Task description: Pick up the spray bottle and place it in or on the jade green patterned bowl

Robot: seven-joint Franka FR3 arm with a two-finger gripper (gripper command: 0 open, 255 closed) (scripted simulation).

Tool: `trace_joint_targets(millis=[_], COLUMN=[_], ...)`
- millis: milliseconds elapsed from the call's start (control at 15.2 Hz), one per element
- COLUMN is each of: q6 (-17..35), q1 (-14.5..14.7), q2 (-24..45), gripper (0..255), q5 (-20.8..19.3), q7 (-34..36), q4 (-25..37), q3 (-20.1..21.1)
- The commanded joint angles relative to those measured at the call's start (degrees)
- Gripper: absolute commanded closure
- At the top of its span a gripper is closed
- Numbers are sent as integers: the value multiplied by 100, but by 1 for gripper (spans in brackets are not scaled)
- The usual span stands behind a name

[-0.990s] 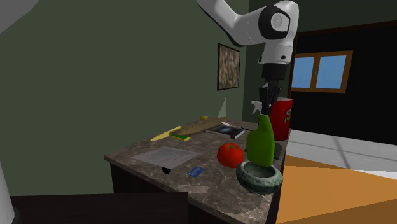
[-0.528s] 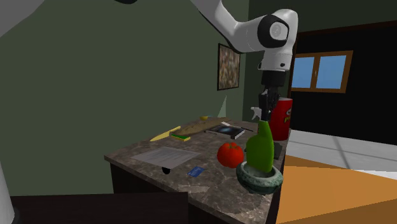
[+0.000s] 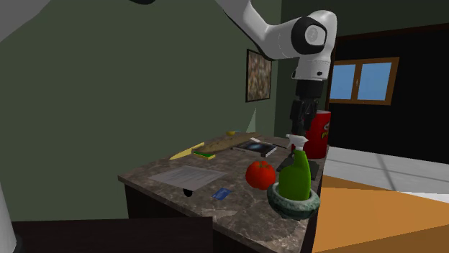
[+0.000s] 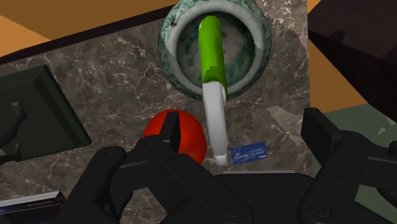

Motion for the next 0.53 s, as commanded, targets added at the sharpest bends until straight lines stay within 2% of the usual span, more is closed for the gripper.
trace_joint_targets(millis=[0,66,330,462], q6=[0,0,-594,-593], q1=[0,0,-46,-46], q2=[0,0,-199,-200], gripper=[0,0,0,0], q5=[0,0,-153,-154], q7=[0,0,111,111], q4=[0,0,435,434], q3=[0,0,-100,-100])
